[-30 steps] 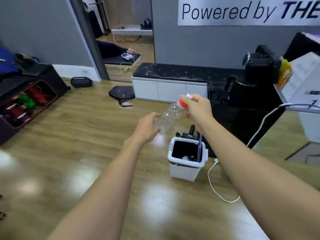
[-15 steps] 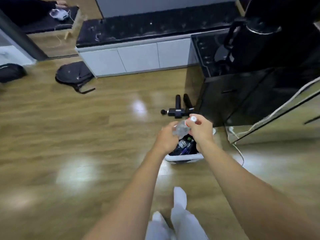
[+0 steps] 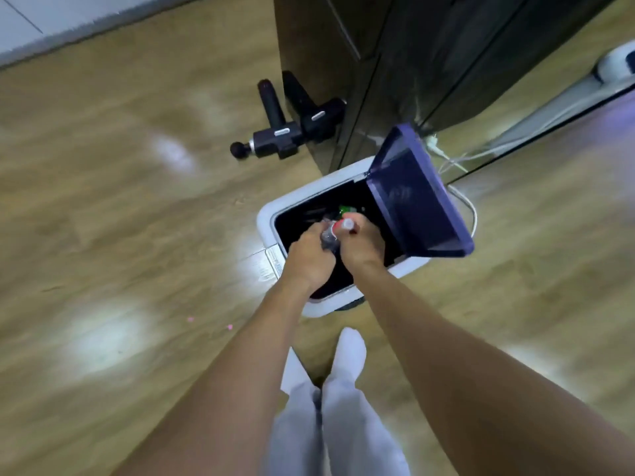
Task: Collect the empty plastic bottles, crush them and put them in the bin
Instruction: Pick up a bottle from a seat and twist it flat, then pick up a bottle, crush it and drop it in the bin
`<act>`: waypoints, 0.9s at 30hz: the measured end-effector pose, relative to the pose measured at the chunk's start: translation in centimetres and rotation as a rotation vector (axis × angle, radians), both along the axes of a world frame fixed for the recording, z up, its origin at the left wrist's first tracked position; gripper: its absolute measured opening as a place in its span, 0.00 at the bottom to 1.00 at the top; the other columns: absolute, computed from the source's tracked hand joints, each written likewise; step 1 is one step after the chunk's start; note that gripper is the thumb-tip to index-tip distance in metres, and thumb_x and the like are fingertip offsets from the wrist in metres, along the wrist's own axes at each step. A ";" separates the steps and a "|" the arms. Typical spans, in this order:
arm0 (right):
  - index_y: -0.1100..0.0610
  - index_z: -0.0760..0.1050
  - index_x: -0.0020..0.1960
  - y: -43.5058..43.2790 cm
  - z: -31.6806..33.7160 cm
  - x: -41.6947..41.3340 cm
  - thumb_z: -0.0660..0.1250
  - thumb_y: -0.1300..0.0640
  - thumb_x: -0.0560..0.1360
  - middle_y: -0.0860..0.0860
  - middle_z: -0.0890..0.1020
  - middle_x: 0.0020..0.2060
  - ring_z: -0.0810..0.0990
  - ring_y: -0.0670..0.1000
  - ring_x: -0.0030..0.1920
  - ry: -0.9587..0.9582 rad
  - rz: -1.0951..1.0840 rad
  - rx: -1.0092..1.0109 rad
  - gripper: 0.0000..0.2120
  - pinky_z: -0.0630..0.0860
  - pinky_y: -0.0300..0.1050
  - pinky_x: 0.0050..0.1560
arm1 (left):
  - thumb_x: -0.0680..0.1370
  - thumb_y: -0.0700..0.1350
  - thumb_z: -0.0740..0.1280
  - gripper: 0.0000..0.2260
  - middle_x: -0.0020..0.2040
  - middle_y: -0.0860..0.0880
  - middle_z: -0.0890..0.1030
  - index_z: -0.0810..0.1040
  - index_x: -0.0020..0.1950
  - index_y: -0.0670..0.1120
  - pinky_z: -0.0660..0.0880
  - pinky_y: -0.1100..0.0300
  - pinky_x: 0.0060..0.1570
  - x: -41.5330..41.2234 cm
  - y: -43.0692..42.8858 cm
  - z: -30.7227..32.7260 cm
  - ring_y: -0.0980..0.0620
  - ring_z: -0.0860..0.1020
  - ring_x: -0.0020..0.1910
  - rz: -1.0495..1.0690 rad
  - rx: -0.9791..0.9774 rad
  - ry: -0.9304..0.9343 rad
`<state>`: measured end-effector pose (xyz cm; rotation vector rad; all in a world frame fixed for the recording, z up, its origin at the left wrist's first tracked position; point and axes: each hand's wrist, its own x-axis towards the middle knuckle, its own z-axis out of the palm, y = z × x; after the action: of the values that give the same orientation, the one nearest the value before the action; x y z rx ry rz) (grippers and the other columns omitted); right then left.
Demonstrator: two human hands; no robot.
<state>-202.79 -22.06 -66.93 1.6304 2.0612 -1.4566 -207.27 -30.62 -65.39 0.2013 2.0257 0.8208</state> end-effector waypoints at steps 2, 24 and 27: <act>0.58 0.80 0.58 0.0 -3.4 -0.7 0.61 0.57 0.79 0.58 0.83 0.55 0.80 0.61 0.56 -0.080 0.037 -0.012 0.12 0.76 0.49 0.56 | 0.77 0.37 0.60 0.21 0.59 0.47 0.81 0.72 0.69 0.51 0.72 0.60 0.53 -0.1 0.1 -2.6 0.47 0.78 0.55 -0.026 -0.018 -0.005; 0.45 0.74 0.62 2.0 29.7 4.2 0.57 0.45 0.71 0.47 0.80 0.58 0.79 0.46 0.55 0.502 -0.311 -0.179 0.21 0.77 0.45 0.53 | 0.79 0.62 0.56 0.14 0.49 0.58 0.78 0.75 0.54 0.56 0.72 0.52 0.58 -0.7 5.5 28.5 0.53 0.76 0.53 0.098 0.372 0.065; 0.44 0.74 0.62 3.0 37.9 7.0 0.55 0.45 0.68 0.46 0.79 0.61 0.76 0.45 0.62 0.628 -0.349 -0.064 0.24 0.73 0.49 0.65 | 0.77 0.64 0.58 0.13 0.51 0.63 0.75 0.73 0.55 0.60 0.71 0.48 0.65 1.4 6.8 35.7 0.54 0.75 0.59 -0.001 0.502 0.065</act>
<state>-195.80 -19.08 -29.00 1.7254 2.0218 -2.3806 -205.82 -23.85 -29.69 0.5156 1.8447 1.3268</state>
